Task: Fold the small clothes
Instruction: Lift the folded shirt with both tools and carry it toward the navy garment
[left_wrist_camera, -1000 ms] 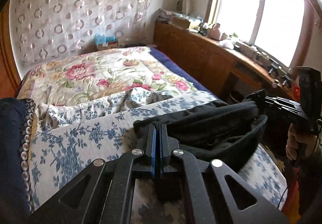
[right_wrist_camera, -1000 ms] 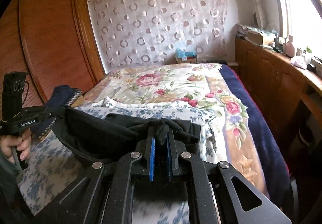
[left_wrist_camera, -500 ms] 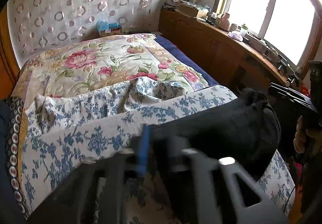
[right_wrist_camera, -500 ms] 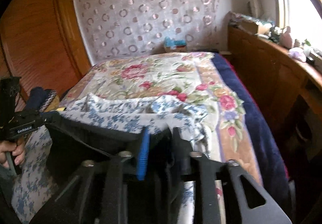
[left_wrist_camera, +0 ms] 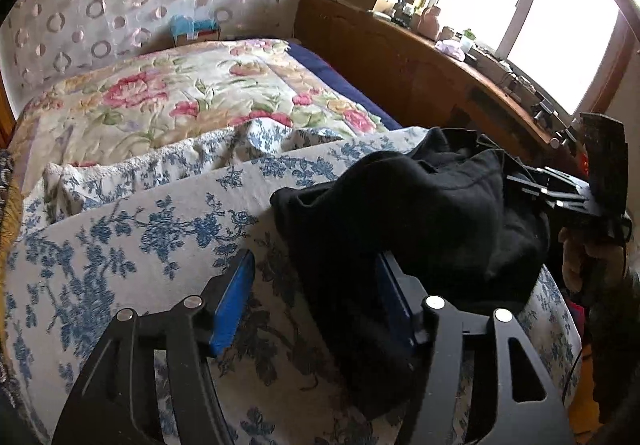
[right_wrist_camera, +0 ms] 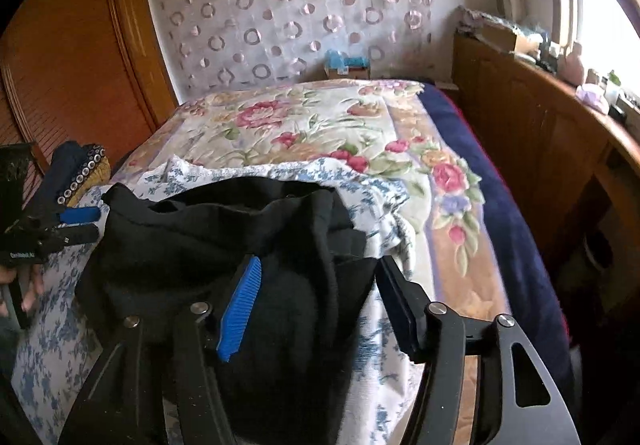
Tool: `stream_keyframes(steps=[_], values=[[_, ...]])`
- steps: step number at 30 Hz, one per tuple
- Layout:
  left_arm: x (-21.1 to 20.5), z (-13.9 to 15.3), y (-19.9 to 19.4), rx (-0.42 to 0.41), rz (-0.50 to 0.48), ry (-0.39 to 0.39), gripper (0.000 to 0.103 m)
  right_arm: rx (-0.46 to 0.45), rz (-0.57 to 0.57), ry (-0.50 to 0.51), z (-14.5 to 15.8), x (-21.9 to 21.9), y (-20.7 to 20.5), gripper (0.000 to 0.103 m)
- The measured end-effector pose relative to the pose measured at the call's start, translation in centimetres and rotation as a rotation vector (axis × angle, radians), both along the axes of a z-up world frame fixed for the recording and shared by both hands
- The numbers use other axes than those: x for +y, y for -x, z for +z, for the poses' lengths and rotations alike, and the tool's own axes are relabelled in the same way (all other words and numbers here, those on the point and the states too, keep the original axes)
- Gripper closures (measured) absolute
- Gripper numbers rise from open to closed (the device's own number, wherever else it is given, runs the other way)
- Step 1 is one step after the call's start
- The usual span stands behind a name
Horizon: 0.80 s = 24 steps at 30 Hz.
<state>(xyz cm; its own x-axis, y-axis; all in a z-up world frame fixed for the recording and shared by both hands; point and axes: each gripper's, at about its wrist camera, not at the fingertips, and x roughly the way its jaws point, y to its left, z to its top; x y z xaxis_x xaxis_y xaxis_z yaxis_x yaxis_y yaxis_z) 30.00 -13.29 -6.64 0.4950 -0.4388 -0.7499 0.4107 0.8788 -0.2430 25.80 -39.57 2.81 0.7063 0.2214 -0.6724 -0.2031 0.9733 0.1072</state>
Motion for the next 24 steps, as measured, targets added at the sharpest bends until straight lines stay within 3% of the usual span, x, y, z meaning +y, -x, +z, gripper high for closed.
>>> stream_keyframes(steps=[7,15,16,19,20,23,24], values=[[-0.5,-1.3,-2.5,0.067,0.021,0.004,0.041,0.111,-0.012,-0.027,-0.8,-0.3,-2.6,0.030],[-0.9,-1.4,-2.4,0.055,0.010,-0.004,0.041,0.120,0.018,-0.081,-0.1,-1.2,-3.5,0.034],[-1.0,-1.4,-2.4,0.054,0.008,0.002,0.044,0.119,0.023,-0.087,-0.2,-1.2,-3.4,0.037],[-0.9,-1.6,-2.7,0.063,-0.012,0.050,0.065,0.117,0.044,-0.098,-0.8,-1.1,-3.5,0.047],[-1.0,-1.7,-2.8,0.074,-0.020,0.058,0.080,0.115,0.043,-0.103,-0.9,-1.3,-3.5,0.050],[-1.2,-1.5,-2.6,0.076,-0.033,0.076,0.092,0.113,0.073,-0.136,-1.5,-1.6,-3.6,0.071],[-1.2,-1.2,-2.3,0.065,-0.032,0.079,0.093,0.108,0.078,-0.138,-1.6,-1.6,-3.5,0.073]])
